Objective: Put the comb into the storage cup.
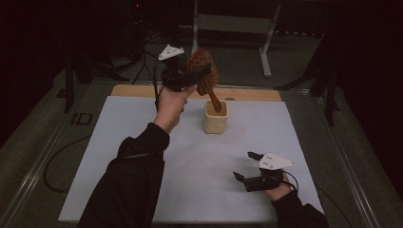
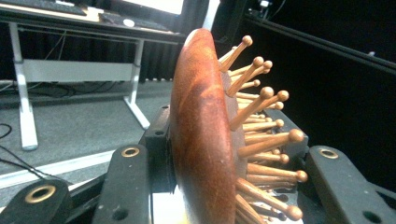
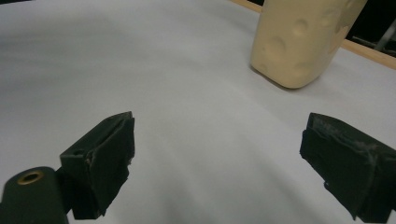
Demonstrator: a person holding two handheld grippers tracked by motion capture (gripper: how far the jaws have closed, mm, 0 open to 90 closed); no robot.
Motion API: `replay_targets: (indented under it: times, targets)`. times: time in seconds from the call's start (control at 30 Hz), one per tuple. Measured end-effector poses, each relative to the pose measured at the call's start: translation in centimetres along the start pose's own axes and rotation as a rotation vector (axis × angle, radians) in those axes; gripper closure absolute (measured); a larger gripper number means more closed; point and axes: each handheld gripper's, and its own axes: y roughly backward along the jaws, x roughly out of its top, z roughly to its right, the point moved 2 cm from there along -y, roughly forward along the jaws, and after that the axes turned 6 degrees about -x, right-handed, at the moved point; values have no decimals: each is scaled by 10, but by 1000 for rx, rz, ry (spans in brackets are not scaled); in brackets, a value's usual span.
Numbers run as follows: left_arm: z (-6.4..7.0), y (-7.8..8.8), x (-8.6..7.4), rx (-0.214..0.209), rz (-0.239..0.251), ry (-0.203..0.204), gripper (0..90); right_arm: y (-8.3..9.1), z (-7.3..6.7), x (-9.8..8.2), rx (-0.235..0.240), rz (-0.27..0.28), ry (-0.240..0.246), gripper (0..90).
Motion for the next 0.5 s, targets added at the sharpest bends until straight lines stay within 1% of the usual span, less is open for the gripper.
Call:
replay_targets:
  times: [0.1, 0.27, 0.33, 0.5]
  targets:
    - [-3, -9, -4, 18, -4, -3, 543, -1, 0, 0, 2, -1, -6, 97]
    - [-9, -20, -12, 21, -9, 10, 542, -1, -1, 0, 3, 0, 1, 97]
    - [-10, -24, -15, 30, -14, 7, 542, -1, 0, 0, 2, 1, 3, 97]
    - [-13, -31, -21, 32, -25, 17, 542, -1, 0, -1, 6, -1, 1, 97]
